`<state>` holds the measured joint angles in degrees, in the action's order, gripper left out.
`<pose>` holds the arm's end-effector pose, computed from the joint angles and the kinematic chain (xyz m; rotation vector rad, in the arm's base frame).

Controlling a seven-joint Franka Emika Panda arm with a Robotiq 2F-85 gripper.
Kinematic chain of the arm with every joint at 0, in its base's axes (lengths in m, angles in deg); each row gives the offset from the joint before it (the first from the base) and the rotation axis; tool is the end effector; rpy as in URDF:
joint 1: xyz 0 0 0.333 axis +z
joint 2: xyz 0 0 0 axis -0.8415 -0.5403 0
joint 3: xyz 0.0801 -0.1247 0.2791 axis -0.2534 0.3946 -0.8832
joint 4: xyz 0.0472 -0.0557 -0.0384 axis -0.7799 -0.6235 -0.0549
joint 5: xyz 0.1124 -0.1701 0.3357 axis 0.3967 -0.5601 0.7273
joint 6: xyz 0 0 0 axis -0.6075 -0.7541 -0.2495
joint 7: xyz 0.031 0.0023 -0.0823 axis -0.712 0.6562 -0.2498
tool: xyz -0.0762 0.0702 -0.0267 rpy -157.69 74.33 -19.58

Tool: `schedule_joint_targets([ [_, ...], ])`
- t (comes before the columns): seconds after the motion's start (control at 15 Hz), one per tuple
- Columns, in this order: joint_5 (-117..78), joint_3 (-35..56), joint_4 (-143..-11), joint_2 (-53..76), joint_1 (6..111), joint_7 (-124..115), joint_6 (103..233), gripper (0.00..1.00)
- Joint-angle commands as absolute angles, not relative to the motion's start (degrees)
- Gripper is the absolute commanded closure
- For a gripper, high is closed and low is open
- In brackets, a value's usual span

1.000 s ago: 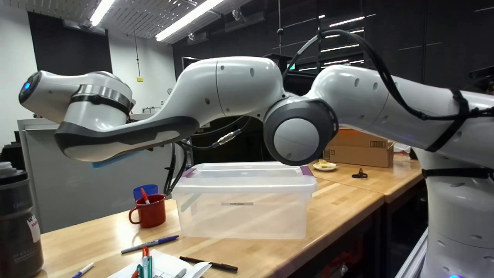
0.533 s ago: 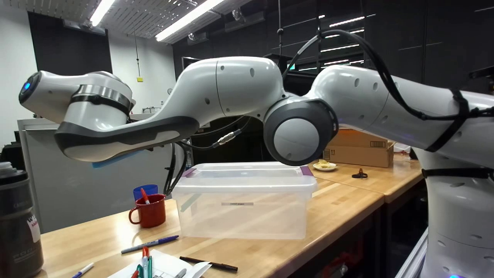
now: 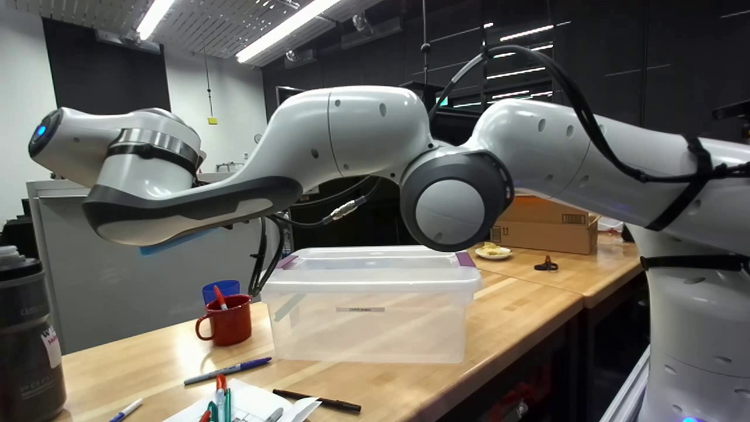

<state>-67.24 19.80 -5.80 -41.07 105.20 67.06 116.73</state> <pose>0.6241 0.4784 0.3998 2.1396 -0.7184 1.1170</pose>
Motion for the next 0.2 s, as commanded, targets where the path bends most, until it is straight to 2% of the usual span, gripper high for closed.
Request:
schedule_joint_targets([
  [0.0, -66.1, 21.0, -4.9, -41.6, 105.4, 66.6, 116.6, 0.57],
  [0.13, -66.1, 21.0, -4.9, -41.6, 105.4, 66.6, 116.6, 0.57],
])
